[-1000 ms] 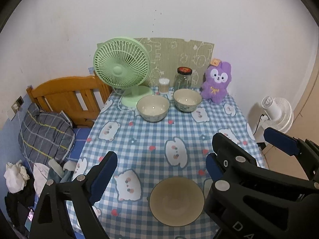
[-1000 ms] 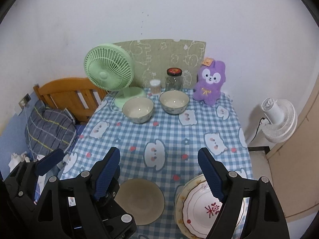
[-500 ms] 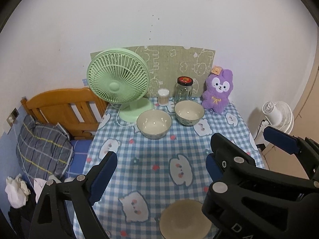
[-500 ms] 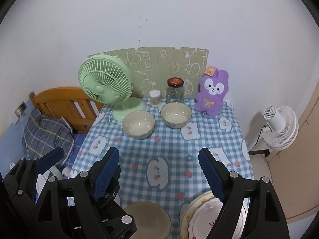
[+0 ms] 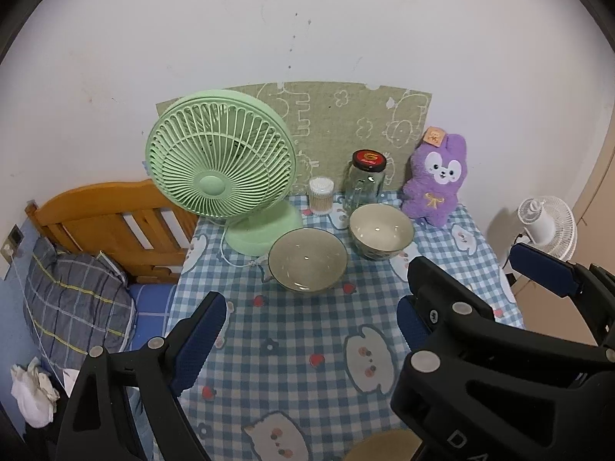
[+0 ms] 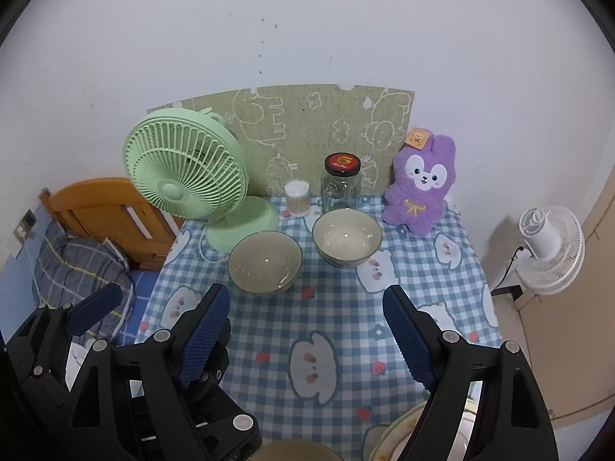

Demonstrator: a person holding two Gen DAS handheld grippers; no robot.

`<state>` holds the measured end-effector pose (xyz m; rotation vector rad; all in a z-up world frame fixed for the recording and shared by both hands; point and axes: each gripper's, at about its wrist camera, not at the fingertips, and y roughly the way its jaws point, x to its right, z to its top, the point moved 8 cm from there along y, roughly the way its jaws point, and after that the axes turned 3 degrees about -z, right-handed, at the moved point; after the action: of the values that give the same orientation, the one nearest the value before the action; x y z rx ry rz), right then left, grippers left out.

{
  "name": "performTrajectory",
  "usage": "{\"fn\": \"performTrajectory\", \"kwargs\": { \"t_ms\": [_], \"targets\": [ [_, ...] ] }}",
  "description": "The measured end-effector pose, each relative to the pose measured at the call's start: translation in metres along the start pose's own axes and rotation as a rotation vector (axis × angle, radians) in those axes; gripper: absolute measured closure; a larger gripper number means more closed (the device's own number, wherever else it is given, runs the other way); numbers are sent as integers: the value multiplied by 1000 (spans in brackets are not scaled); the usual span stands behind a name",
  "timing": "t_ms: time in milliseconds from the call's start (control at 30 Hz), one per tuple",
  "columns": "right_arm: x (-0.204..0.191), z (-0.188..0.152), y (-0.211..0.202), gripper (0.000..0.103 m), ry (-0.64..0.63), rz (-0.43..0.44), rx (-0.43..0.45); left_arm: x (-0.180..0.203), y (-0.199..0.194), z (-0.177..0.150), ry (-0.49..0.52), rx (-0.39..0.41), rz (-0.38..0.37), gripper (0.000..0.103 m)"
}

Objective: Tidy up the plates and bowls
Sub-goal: 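Pull both grippers back and move them toward the bowl by the fan, then position both grippers at the rim of the cream bowl by the fan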

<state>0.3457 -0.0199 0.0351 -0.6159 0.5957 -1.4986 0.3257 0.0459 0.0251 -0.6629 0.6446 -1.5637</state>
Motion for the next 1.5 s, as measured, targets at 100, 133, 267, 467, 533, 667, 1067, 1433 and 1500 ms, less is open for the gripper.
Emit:
{"fn": "performTrajectory", "kwargs": {
  "t_ms": [100, 133, 267, 467, 533, 667, 1067, 1433, 1500],
  "targets": [
    [-4, 6, 13, 19, 5, -6, -3, -5, 13, 5, 3, -4, 2, 11],
    [-5, 9, 19, 19, 6, -11, -5, -8, 18, 8, 2, -6, 5, 11],
    [-9, 18, 43, 19, 15, -20, -14, -16, 39, 16, 4, -15, 12, 11],
    [-12, 25, 75, 19, 17, -27, -31, -28, 71, 21, 6, -33, 16, 11],
    [-13, 26, 86, 19, 25, -26, -33, -30, 80, 22, 10, -34, 15, 11],
    [-15, 29, 109, 19, 24, -33, -33, -38, 103, 24, 14, -40, 18, 11],
    [-24, 24, 172, 19, 36, -49, -71, -57, 166, 18, -16, -69, 38, 12],
    [-23, 6, 218, 32, 46, -54, -118, -66, 209, 4, -24, -96, 61, 22],
    [-23, 4, 226, 37, 46, -48, -129, -67, 216, 1, -26, -109, 52, 27]
  ]
}}
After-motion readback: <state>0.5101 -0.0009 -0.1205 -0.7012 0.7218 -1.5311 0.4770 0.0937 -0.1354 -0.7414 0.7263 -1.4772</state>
